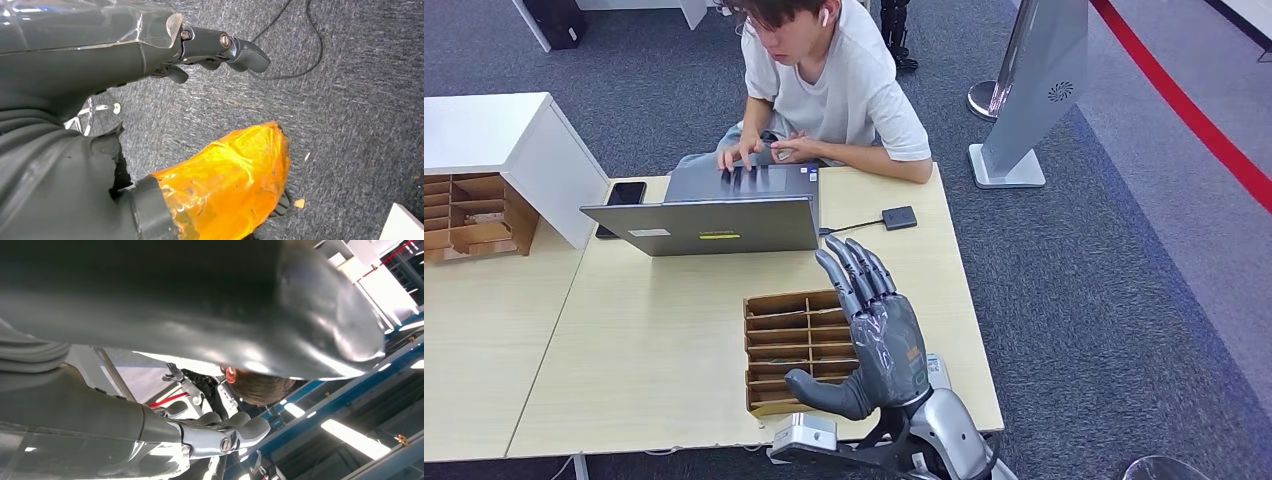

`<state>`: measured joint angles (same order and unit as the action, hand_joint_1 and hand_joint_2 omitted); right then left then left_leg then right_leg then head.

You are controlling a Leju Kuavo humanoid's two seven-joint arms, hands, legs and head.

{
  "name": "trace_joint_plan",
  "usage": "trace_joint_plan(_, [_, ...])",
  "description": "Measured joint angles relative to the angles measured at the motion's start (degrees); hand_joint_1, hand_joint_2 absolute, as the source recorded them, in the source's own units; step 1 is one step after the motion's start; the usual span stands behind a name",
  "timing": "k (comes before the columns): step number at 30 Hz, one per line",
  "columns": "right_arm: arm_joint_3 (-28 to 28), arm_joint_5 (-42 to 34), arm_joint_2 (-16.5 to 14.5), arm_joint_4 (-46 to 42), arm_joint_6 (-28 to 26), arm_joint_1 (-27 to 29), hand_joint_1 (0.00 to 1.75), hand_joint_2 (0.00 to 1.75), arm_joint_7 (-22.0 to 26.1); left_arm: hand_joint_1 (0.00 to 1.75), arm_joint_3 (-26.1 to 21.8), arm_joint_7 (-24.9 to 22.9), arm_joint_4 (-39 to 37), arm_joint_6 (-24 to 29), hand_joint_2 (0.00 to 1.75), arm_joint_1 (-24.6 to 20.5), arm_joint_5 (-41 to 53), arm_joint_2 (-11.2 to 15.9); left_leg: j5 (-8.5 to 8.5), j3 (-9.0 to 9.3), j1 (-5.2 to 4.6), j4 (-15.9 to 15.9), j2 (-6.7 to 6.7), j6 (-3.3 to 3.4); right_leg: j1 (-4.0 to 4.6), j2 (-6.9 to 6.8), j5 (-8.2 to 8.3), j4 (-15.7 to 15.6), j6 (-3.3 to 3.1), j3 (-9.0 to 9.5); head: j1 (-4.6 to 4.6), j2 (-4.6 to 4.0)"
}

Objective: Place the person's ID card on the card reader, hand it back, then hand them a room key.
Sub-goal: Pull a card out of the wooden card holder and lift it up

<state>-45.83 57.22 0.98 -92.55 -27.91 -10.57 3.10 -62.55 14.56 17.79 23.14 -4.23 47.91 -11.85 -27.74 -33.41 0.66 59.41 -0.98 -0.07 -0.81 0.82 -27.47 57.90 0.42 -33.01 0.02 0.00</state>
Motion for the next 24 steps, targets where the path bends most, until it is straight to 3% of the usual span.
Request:
trace_joint_plan(7, [-0.5,-0.8,0.3,0.0,0.0,0.4,0.0,0.0,0.9,0.0,0.0,0.1,0.0,0.1,0.0,0.0,-0.2,0.0,0.0,0.0,0.0,0.0,0.0,0.0,0.0,0.0,0.0,0.0,0.0,0.0,0.0,0.0])
trace_joint_plan(11, [-0.9,-0.8,0.5,0.2,0.1,0.6,0.0,1.75,1.0,0.0,0.0,0.1,0.0,0.2,0.0,0.0,-0.2,0.0,0.0,0.0,0.0,0.0,0.0,0.0,0.0,0.0,0.0,0.0,0.0,0.0,-0.01,0.0])
trace_joint_plan(24, [-2.2,7.1,0.7,4.6,2.0,0.7,0.0,1.75,-3.5,0.0,0.0,-0.4,0.0,0.2,0.0,0.0,-0.1,0.0,0.0,0.0,0.0,0.0,0.0,0.0,0.0,0.0,0.0,0.0,0.0,0.0,0.0,0.0])
